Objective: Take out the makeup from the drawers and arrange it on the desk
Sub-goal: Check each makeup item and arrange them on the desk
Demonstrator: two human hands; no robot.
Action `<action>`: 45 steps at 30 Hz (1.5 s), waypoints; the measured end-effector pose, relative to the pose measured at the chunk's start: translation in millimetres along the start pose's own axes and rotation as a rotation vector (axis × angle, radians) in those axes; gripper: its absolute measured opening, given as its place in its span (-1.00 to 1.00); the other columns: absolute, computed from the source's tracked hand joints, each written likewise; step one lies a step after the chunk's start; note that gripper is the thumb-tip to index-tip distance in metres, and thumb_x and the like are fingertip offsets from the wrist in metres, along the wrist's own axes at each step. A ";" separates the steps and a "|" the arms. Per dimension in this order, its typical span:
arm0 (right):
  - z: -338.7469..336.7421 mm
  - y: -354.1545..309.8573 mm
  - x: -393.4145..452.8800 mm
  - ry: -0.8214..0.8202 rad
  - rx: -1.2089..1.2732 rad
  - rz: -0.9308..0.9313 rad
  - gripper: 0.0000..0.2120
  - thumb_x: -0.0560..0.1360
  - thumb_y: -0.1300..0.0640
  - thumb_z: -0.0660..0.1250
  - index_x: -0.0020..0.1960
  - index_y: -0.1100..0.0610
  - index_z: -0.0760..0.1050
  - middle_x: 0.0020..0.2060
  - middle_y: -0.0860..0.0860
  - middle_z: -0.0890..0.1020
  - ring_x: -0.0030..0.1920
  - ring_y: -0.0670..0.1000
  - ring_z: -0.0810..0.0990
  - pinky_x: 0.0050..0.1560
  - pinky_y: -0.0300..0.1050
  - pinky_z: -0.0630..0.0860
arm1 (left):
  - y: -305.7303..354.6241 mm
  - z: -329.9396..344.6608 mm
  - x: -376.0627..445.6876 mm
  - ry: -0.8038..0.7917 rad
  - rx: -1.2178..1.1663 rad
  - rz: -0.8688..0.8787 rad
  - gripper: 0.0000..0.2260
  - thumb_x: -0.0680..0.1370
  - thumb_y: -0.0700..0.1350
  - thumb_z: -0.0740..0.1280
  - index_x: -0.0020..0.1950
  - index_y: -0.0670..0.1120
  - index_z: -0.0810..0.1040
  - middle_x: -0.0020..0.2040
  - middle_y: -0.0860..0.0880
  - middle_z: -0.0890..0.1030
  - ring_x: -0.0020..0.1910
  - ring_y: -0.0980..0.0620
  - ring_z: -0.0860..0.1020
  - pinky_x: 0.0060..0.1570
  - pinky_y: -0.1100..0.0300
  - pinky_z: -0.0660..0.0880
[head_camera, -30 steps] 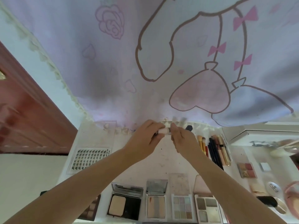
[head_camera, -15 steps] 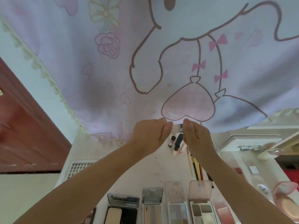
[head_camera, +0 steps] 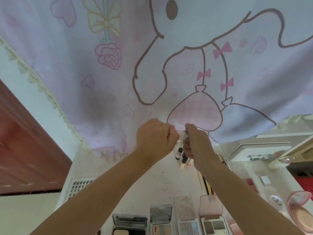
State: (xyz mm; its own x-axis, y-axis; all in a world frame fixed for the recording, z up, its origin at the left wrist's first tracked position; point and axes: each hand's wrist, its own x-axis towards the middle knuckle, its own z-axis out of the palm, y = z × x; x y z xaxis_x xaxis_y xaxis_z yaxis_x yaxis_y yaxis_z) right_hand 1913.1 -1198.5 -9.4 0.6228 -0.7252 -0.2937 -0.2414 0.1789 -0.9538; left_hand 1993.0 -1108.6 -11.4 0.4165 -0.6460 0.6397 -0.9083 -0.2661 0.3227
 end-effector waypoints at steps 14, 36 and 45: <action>-41.5 -41.7 -0.1 -0.282 -0.619 -0.841 -0.75 0.53 0.19 0.18 -0.23 -0.12 0.33 -0.42 -0.17 0.43 -0.41 -0.26 0.50 -0.36 -0.41 0.44 | 10.9 -13.8 37.0 -0.389 -0.694 -0.915 -0.62 0.55 -0.06 0.07 -0.47 -0.11 0.28 -0.61 0.05 0.31 -0.62 0.09 0.32 -0.44 0.27 0.33; -65.2 -37.8 -0.6 -0.467 -0.405 -0.621 -0.64 0.47 0.33 0.26 -0.05 -0.16 0.41 -0.16 -0.21 0.56 -0.15 -0.24 0.58 -0.16 -0.31 0.56 | 14.8 -9.0 27.9 -0.332 -0.517 -0.595 -0.64 0.59 -0.12 0.05 -0.42 -0.10 0.24 -0.50 0.02 0.26 -0.48 0.09 0.27 -0.40 0.26 0.28; -57.1 -31.2 3.3 -0.364 -0.382 -0.630 -0.76 0.48 0.26 0.26 -0.16 -0.10 0.45 -0.35 -0.19 0.58 -0.34 -0.24 0.56 -0.31 -0.40 0.51 | 8.4 -2.3 23.9 -0.259 -0.418 -0.451 -0.59 0.60 -0.14 0.05 -0.47 -0.06 0.18 -0.52 0.04 0.21 -0.52 0.11 0.21 -0.55 0.41 0.22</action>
State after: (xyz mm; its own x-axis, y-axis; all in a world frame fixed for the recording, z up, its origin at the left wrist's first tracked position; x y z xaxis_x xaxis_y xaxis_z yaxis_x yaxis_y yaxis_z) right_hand 1880.1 -1244.4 23.0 0.9127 -0.3414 0.2245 0.0379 -0.4764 -0.8784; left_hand 1995.4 -1124.7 8.2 0.6818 -0.7014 0.2076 -0.5345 -0.2839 0.7961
